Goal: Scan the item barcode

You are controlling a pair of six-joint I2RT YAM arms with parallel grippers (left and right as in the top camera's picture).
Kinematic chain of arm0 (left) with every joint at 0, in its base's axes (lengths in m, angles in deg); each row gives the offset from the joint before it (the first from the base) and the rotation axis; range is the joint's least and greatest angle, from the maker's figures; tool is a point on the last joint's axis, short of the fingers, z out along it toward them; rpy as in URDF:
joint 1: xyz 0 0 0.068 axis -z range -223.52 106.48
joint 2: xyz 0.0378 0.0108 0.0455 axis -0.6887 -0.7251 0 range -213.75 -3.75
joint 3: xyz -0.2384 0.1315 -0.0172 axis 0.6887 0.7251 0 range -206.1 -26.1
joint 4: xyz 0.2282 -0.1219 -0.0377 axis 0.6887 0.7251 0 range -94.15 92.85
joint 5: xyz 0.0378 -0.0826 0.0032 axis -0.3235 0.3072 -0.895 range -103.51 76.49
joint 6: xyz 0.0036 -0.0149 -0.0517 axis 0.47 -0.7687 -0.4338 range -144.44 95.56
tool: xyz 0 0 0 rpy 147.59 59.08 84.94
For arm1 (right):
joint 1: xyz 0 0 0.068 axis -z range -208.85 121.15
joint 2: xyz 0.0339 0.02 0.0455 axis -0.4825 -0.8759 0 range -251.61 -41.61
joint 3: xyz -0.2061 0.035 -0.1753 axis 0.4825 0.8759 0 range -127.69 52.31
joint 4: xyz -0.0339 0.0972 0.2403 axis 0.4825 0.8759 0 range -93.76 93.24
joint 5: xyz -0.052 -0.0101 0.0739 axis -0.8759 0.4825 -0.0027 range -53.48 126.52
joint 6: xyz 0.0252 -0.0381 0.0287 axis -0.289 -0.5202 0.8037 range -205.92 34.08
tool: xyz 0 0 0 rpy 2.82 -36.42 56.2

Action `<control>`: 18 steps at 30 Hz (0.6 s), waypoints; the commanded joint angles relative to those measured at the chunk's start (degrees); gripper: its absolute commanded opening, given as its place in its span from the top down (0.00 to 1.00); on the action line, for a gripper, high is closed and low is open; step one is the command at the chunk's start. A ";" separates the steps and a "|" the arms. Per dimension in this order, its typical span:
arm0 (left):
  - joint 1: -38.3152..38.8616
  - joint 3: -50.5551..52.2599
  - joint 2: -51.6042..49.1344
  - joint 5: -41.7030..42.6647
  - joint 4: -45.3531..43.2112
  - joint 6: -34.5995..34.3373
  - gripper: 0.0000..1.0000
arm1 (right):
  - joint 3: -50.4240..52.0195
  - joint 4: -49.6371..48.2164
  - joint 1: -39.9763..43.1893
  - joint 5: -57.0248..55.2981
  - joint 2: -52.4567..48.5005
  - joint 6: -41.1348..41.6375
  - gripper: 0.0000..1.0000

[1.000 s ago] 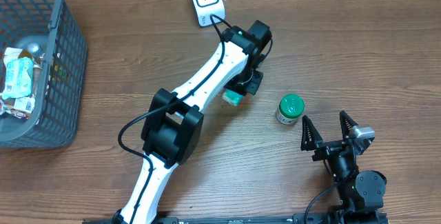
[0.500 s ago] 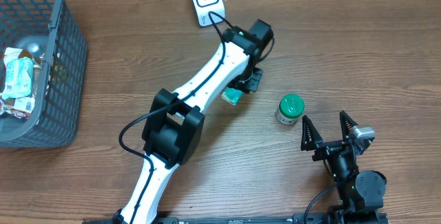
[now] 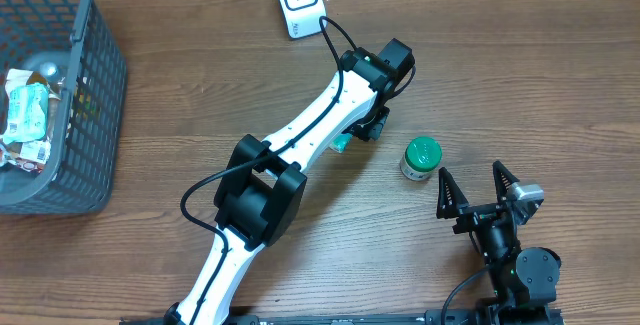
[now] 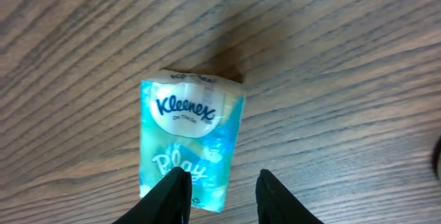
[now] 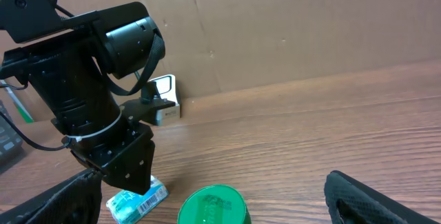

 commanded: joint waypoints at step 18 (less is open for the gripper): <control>0.31 7.67 0.22 -1.57 -7.45 -1.81 0.62 | 0.59 -0.24 0.26 -0.72 0.46 0.13 0.00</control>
